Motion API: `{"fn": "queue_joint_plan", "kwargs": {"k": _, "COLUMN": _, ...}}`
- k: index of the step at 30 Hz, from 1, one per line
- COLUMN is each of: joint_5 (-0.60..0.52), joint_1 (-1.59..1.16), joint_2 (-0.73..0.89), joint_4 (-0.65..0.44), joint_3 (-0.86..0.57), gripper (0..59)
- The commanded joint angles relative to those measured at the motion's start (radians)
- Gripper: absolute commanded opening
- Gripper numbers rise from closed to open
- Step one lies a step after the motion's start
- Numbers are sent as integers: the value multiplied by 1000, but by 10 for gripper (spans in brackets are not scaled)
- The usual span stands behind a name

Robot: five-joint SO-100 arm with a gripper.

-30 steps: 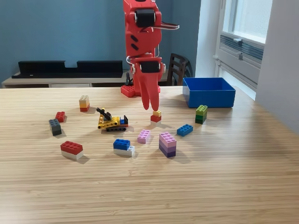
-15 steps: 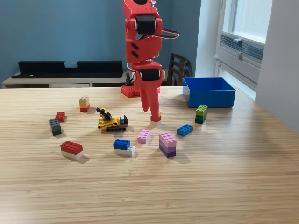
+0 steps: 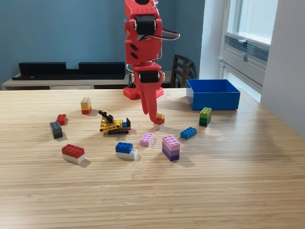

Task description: Grasp a lego block and put it in the bin.

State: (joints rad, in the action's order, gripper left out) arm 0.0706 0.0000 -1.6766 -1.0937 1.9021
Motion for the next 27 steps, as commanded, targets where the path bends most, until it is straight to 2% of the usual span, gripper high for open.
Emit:
{"fn": "queue_joint_plan", "kwargs": {"k": 1, "joint_5": 9, "joint_1": 17, "joint_2": -14, "joint_4": -6, "joint_3": -87, "gripper": 461}}
{"fn": "queue_joint_plan", "kwargs": {"k": 16, "joint_5": 17, "joint_1": 11, "joint_2": 6, "joint_4": 8, "joint_3": -291, "gripper": 455}}
{"fn": "queue_joint_plan", "kwargs": {"k": 20, "joint_5": 40, "joint_1": 0, "joint_2": 6, "joint_4": 66, "joint_3": -304, "gripper": 441}}
{"fn": "queue_joint_plan", "kwargs": {"k": 27, "joint_5": 38, "joint_1": -58, "joint_2": 9, "joint_4": 104, "joint_3": -304, "gripper": 428}}
